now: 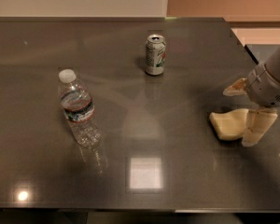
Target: Pick sponge
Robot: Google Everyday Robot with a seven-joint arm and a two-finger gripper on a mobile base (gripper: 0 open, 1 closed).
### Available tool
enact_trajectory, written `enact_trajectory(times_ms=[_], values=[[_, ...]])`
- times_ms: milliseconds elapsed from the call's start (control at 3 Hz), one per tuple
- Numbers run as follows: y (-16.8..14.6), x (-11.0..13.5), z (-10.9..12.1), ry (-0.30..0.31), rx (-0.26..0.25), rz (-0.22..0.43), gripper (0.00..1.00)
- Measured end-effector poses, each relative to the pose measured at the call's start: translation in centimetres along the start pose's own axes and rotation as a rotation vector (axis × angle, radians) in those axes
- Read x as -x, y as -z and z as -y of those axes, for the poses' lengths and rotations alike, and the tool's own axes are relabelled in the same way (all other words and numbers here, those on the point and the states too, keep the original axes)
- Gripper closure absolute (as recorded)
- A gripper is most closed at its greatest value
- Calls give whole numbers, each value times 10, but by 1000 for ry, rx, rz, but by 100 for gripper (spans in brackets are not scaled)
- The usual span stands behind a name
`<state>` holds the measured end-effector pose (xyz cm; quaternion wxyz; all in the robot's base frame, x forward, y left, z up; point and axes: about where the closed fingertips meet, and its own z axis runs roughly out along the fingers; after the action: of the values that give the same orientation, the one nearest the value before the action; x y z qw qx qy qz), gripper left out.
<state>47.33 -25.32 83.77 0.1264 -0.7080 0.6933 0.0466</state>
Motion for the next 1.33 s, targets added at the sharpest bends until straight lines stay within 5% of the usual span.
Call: enact_trajectory(times_ms=[1000,1333], values=[[14,4,1,11,6,28,87],[29,18,6,19,-7,24,100]])
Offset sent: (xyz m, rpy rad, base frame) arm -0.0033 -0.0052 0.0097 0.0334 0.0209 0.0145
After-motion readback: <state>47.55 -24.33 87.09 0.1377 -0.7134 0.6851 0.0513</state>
